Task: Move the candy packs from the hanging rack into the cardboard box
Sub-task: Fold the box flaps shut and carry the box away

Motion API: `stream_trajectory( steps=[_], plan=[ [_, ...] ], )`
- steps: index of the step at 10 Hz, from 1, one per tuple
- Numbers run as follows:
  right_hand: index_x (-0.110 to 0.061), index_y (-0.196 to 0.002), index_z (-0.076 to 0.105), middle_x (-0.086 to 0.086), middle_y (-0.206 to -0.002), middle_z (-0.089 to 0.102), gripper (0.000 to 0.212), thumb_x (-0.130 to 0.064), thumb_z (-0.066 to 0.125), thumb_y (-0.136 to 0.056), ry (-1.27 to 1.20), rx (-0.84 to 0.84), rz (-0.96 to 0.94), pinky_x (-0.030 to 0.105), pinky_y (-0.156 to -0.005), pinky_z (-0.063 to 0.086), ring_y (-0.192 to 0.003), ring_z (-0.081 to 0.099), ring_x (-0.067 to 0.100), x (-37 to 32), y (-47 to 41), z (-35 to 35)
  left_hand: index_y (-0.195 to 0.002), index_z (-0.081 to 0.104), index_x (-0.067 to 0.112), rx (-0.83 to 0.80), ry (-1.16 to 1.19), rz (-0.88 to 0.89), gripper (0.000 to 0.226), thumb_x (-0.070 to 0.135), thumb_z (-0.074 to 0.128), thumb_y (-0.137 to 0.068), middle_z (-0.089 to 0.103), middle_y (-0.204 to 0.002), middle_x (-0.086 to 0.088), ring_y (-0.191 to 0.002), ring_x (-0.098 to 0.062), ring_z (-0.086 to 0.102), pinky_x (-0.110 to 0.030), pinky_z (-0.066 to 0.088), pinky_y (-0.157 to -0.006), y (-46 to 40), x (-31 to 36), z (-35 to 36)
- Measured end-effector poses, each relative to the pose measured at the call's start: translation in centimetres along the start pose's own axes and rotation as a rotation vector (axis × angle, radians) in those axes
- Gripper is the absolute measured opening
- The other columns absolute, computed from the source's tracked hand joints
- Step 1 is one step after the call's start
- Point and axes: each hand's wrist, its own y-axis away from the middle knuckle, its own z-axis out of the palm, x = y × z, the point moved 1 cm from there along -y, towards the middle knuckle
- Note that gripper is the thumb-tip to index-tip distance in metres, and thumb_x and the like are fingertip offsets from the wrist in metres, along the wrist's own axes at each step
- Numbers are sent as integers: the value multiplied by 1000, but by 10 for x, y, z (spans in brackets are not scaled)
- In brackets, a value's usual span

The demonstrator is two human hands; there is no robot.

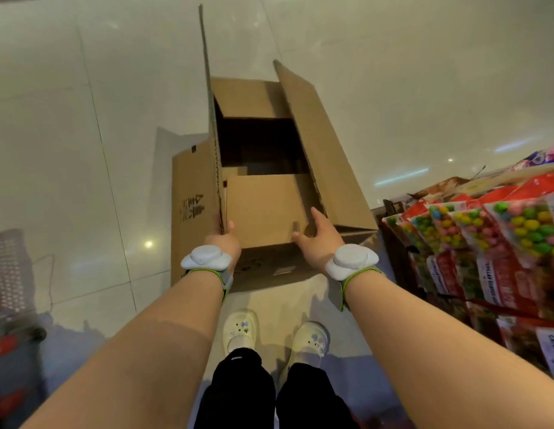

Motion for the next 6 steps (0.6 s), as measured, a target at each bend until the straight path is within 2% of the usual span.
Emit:
stream_trajectory(
  steps=[1, 2, 3, 4, 5, 6],
  plan=[
    [-20, -152, 11, 2, -159, 15, 78, -31, 59, -91, 140, 89, 53, 38, -117, 22, -145, 19, 26, 25, -20, 17, -130, 54, 2, 63, 24, 47, 58, 49, 43, -98, 58, -131, -20, -122, -38, 54, -42, 42, -102, 7, -12, 13],
    [-19, -152, 9, 6, -158, 13, 81, -30, 59, -90, 234, 183, 113, 40, -115, 23, -144, 19, 30, 34, -29, 24, -135, 52, 6, 122, 66, 121, 48, 38, 48, -100, 55, -137, -14, -128, -32, 49, -30, 36, -104, -4, -21, 18],
    [-14, -150, 15, 13, -154, 22, 77, -25, 60, -87, 218, 305, 243, 42, -113, 24, -141, 24, 32, 42, -41, 25, -139, 48, 6, 117, -112, 186, 43, 27, 41, -103, 50, -143, -14, -132, -32, 46, -29, 33, -105, 0, -29, 19],
    [-8, -146, 23, 17, -151, 25, 70, -32, 54, -87, 243, 305, 301, 42, -116, 22, -140, 25, 33, 50, -47, 18, -141, 44, 8, 184, -206, 196, 42, 16, 43, -100, 52, -139, -17, -127, -34, 49, -34, 39, -101, -2, -31, 12],
    [1, -137, 35, 23, -144, 34, 65, -33, 52, -85, 290, 277, 206, 41, -108, 31, -133, 35, 35, 59, -60, 2, -148, 32, 18, 339, -599, 472, 57, 4, 40, -93, 42, -148, -9, -132, -32, 41, -39, 33, -107, -5, -9, 10],
    [-1, -133, 40, 20, -141, 39, 54, -18, 56, -85, 359, 360, 30, 38, -105, 34, -129, 39, 32, 52, -72, 0, -151, 28, 15, 241, -666, 779, 58, -3, 31, -95, 32, -155, -7, -140, -29, 31, -36, 25, -113, -11, 14, 34]
  ],
)
